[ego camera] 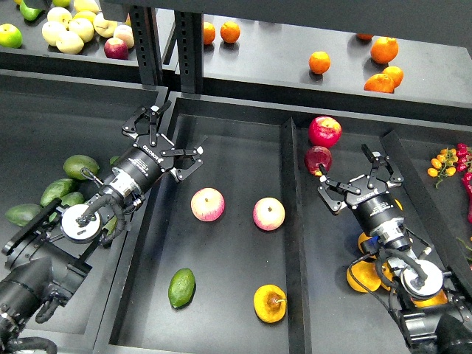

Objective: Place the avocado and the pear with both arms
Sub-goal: 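Move the left gripper toward the green avocado in the tray, then lower the left gripper over the green avocado and close on it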

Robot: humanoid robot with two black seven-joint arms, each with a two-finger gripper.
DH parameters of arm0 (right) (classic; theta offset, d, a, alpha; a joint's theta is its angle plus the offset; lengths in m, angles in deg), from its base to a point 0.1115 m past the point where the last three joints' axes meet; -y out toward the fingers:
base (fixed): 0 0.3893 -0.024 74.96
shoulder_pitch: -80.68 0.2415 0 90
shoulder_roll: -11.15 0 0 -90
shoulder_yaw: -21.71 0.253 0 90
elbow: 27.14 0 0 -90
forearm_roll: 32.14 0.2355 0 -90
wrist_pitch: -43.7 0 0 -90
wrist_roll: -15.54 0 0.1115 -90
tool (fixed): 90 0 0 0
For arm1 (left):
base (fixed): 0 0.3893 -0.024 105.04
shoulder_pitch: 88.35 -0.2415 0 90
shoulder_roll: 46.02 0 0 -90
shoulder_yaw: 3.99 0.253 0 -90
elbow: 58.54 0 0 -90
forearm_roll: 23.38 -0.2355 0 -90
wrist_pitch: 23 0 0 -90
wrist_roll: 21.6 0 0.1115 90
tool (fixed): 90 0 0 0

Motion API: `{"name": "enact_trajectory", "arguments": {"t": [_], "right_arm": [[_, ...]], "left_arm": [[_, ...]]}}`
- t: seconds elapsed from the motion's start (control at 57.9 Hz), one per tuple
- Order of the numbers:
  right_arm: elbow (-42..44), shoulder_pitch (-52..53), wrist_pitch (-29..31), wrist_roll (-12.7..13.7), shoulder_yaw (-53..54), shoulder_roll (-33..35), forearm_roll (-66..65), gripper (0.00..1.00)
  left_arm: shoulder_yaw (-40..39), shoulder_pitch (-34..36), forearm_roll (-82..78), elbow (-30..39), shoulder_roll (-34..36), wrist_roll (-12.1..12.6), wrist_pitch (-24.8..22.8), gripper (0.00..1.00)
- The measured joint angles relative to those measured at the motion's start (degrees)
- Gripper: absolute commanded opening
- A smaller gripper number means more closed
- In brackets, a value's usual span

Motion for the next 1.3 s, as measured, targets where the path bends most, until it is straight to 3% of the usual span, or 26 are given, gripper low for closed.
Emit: {"name": "enact_trajectory", "arguments": {"t": [0.086, 0.104, 0.207, 0.294, 0.449, 0.639, 0.795, 1.295], "right_arm": [[0.05, 0.00, 0.00, -0.06, 0.00, 0.00, 0.00, 0.99], [0.05, 0.00, 0.00, -0.07, 0.01, 0.00, 0.00, 0.99], [0.05, 0.00, 0.00, -0.09, 0.31, 0.00, 0.00, 0.99], [0.05, 0.00, 0.00, -0.09, 0.67, -0.01, 0.00, 0.99], [0.06, 0.01, 0.00, -0.09, 0.79, 0.00, 0.00, 0.99], [0.03, 0.27, 0.00, -0.09, 1.03, 0.00, 0.00, 0.99], [0.01, 0.29, 0.00, -0.09, 1.86, 0.00, 0.00, 0.99], [0.42, 0.28, 0.00, -0.09, 2.11, 0.00, 0.00, 0.99]], "left_arm": [[0.53, 0.88, -0.01, -0.14, 0.00, 3.43, 0.00, 0.99], [0.78, 1.88, -0.04, -0.19, 0.00, 7.24, 0.00, 0.98], [1.49, 4.01, -0.07, -0.70, 0.02, 13.34, -0.01, 0.97], [4.66, 6.95, -0.04, -1.57, 0.27, 16.20, -0.01, 0.97], [17.30, 12.76, 2.16, -2.29, 7.73, 16.94, -0.01, 0.97], [42.17, 22.63, 3.66, -2.61, 22.31, 16.97, -0.01, 0.97], [57.02, 28.58, 2.38, -1.70, 26.03, 16.97, -0.01, 0.96], [70.49, 30.82, -2.81, -0.25, 25.02, 16.96, -0.01, 0.92]]}}
